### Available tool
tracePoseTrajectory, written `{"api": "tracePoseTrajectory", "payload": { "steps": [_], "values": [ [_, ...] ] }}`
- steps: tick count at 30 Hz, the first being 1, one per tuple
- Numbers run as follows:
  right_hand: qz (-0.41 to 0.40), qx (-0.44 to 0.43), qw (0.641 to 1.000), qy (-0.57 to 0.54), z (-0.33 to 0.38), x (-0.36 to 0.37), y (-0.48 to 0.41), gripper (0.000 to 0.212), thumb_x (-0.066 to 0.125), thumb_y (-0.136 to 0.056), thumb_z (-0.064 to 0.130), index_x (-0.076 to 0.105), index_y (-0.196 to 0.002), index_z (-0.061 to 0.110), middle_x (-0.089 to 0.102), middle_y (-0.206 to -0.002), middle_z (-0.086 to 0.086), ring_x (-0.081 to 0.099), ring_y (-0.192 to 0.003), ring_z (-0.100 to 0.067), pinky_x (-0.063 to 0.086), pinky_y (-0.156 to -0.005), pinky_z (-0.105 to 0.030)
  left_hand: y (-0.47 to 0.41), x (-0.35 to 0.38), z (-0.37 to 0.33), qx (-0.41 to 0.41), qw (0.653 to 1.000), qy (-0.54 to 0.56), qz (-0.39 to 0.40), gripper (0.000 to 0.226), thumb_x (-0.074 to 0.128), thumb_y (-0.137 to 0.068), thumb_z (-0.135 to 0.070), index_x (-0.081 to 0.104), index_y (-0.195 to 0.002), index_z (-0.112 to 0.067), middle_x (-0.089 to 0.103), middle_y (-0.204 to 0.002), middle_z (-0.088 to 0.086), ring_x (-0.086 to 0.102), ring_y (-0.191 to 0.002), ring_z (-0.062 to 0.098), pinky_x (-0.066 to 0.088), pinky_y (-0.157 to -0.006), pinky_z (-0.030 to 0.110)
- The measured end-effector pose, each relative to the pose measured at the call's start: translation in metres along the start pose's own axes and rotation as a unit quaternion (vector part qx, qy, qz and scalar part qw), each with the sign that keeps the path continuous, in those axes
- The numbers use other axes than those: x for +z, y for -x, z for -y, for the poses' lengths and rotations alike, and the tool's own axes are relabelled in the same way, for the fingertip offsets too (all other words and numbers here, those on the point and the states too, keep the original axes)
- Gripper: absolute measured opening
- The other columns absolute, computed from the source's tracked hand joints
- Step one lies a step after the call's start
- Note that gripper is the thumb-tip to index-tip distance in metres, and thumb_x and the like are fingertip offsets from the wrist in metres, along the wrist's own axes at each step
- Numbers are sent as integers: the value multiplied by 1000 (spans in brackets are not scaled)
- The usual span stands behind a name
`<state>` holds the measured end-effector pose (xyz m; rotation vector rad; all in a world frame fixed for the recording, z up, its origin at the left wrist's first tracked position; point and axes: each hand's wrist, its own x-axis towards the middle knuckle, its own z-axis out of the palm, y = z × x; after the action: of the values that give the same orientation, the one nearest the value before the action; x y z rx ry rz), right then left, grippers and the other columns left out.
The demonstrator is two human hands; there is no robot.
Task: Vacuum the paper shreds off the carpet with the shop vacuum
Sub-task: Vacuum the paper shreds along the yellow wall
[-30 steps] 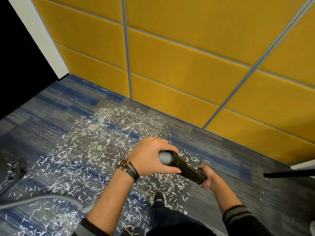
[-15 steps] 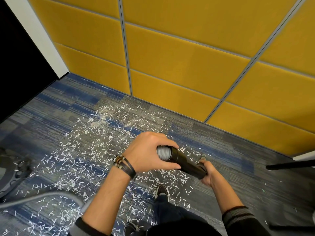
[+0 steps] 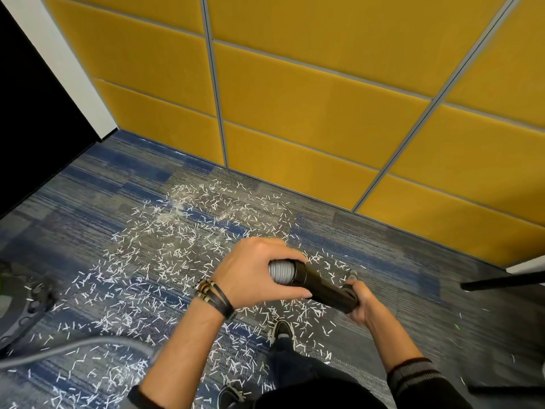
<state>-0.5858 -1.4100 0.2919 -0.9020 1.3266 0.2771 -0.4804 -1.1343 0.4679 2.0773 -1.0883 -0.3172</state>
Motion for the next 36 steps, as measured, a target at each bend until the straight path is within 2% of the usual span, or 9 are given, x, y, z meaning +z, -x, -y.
{"api": "tracePoseTrajectory", "payload": {
  "steps": [3,7,10,14,20,23,27,32,36],
  "values": [
    [-23,-28,999,-5,2,-9,-15,15,44,-101,28,41,-104,14,55,-71,-12,58,-50,-28,58,-53,-40,2,16,-2,-12,1000,-1,26,52,74,-72,-73,74,-113,-41,69,-94,-22,64,-87,-3,59,-81,28],
    [-50,-15,999,10,2,-26,-32,18,40,-103,30,41,-104,12,52,-71,-10,52,-56,-25,53,-43,-31,-1,42,1,-37,998,-23,52,49,81,-76,-65,73,-118,-40,64,-95,-23,61,-87,-1,57,-85,29],
    [-58,-2,997,49,-5,-23,-41,21,36,-103,30,43,-103,11,57,-74,-13,58,-58,-29,54,-47,-35,-3,41,5,-44,998,-10,48,47,83,-77,-60,74,-118,-39,66,-97,-22,62,-90,-2,57,-87,28],
    [-30,-6,999,44,-3,1,-39,17,39,-103,30,39,-105,14,58,-76,-13,61,-55,-28,58,-53,-42,0,24,11,-45,999,-11,25,50,76,-74,-70,75,-114,-41,69,-96,-23,64,-90,-5,59,-84,30],
    [24,-3,999,47,9,38,-29,21,42,-102,32,41,-109,12,58,-75,-12,61,-53,-26,57,-53,-36,6,0,3,-22,998,-53,-2,53,66,-72,-78,74,-111,-44,64,-89,-27,63,-82,-6,59,-79,26],
    [49,6,997,65,5,53,-24,27,43,-100,33,43,-115,11,60,-77,-14,62,-59,-28,58,-54,-37,10,-14,-1,-13,998,-66,9,52,66,-73,-77,74,-111,-44,66,-90,-26,63,-82,-6,59,-78,25],
    [73,20,995,71,-1,66,-20,27,40,-102,35,43,-109,9,58,-79,-14,59,-67,-31,59,-53,-40,22,-28,-3,-14,998,-62,3,52,67,-72,-75,75,-112,-43,65,-91,-26,63,-84,-7,60,-79,24],
    [101,32,991,87,-10,81,-13,24,40,-101,33,42,-105,10,55,-80,-14,58,-67,-30,57,-49,-35,38,-46,-5,-19,998,-49,-27,51,72,-69,-76,77,-108,-42,70,-92,-26,67,-87,-4,60,-79,26],
    [111,2,988,110,9,92,-7,24,46,-100,29,39,-112,9,55,-80,-14,61,-64,-32,55,-44,-37,41,-61,-11,-23,995,-53,-86,49,76,-70,-72,78,-107,-41,70,-92,-27,67,-85,-5,61,-81,29]
  ]
}}
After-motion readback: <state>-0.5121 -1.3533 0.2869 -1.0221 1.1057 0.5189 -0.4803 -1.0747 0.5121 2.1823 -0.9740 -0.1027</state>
